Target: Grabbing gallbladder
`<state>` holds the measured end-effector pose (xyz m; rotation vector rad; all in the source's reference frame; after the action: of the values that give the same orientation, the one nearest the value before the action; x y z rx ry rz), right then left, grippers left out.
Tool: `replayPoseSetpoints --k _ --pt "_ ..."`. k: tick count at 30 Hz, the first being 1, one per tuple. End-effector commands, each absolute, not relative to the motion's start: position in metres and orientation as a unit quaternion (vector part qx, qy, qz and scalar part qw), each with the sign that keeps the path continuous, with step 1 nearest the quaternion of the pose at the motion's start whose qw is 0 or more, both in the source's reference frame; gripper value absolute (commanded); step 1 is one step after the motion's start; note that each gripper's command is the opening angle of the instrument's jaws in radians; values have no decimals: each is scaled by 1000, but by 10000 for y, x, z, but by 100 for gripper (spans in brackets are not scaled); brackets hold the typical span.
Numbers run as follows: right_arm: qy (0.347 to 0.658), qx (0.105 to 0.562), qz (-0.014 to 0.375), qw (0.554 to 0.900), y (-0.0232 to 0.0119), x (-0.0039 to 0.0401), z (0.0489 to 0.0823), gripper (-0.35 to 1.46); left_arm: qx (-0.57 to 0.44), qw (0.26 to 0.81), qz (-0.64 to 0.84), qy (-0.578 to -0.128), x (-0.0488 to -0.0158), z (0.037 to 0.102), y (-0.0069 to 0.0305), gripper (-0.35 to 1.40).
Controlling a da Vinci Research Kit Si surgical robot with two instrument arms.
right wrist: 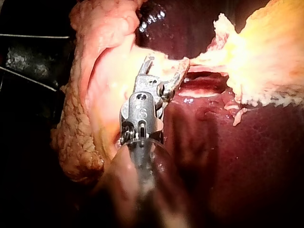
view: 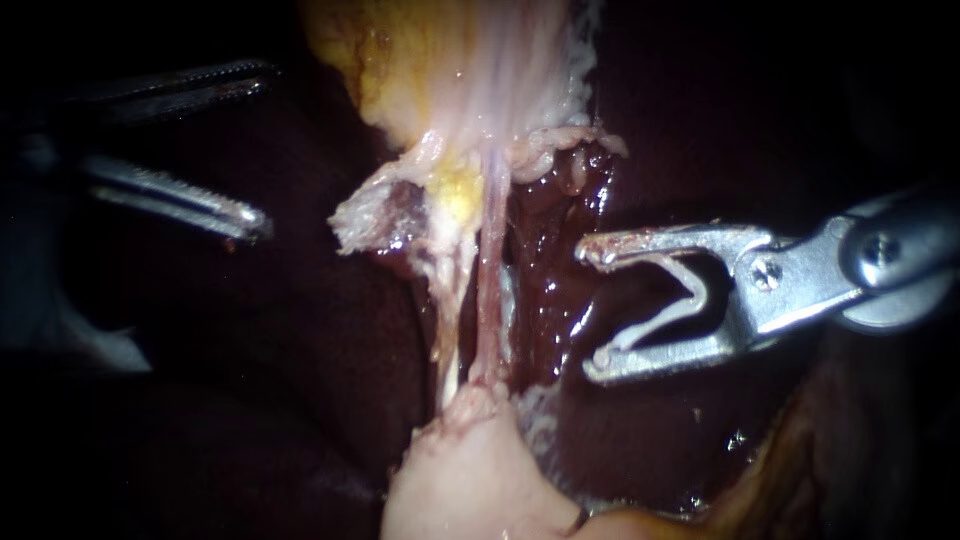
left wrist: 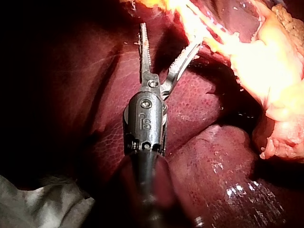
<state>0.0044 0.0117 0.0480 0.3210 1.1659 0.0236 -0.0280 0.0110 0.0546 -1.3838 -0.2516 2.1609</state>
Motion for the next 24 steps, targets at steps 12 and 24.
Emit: replayPoseSetpoints --k 12,24 --pt "548 151 11 822 116 43 480 46 -513 299 798 -99 -290 541 84 74" --pt "548 151 10 822 116 43 480 46 -512 359 769 -132 -327 561 39 49"
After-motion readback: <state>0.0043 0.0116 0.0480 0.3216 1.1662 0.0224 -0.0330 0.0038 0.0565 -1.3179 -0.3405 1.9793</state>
